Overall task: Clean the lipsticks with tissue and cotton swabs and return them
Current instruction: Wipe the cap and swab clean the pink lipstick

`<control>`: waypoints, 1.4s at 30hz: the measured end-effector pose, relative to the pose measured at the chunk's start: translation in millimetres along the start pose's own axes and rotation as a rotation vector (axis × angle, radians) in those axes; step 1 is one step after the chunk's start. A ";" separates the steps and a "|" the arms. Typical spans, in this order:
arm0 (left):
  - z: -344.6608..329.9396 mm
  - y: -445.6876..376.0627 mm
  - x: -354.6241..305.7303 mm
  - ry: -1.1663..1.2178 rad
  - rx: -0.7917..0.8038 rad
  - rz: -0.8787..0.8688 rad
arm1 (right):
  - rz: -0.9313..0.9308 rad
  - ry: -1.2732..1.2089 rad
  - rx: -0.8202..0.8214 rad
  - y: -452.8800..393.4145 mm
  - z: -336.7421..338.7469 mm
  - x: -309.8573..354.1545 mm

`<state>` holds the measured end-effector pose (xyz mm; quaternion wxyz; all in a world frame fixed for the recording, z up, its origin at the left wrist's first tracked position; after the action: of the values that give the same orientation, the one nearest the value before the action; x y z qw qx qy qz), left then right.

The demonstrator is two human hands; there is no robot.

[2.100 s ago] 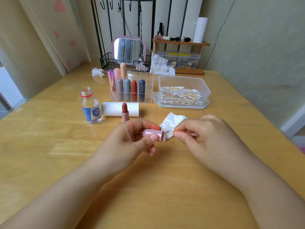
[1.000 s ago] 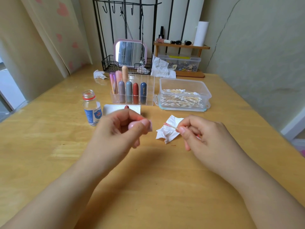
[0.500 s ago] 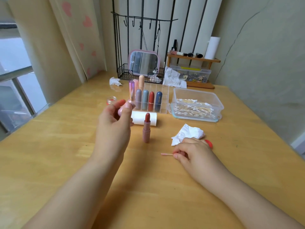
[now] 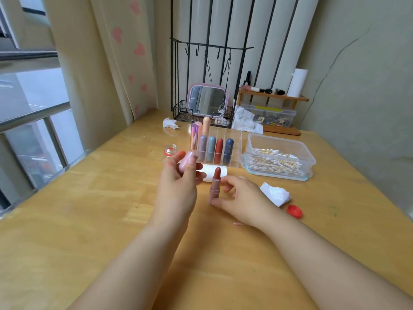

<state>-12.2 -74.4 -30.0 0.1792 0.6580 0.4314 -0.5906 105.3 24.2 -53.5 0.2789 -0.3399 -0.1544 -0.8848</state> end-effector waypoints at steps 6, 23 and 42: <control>-0.8 2.1 0.3 -0.068 0.024 0.005 | 0.074 -0.009 -0.037 -2.5 5.4 5.7; -72.1 51.5 -0.4 0.112 0.701 0.124 | 0.274 -0.406 0.289 66.7 25.7 2.4; -64.9 47.7 -2.6 0.083 0.542 0.086 | 0.127 -0.184 -0.270 76.7 47.7 -2.2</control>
<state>65.5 -53.9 -25.2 0.0038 0.7234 0.2360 -0.6489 177.2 -14.0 -14.2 0.2707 -0.4626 -0.0374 -0.8434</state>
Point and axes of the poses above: each hand's wrist, its own y-axis away from the middle knuckle, its own z-axis out of the back of the hand, x = y × z, the point moved 10 cm from there along -y, towards the middle knuckle, and after that the axes turned 6 degrees about -z, right-handed, at the moved point
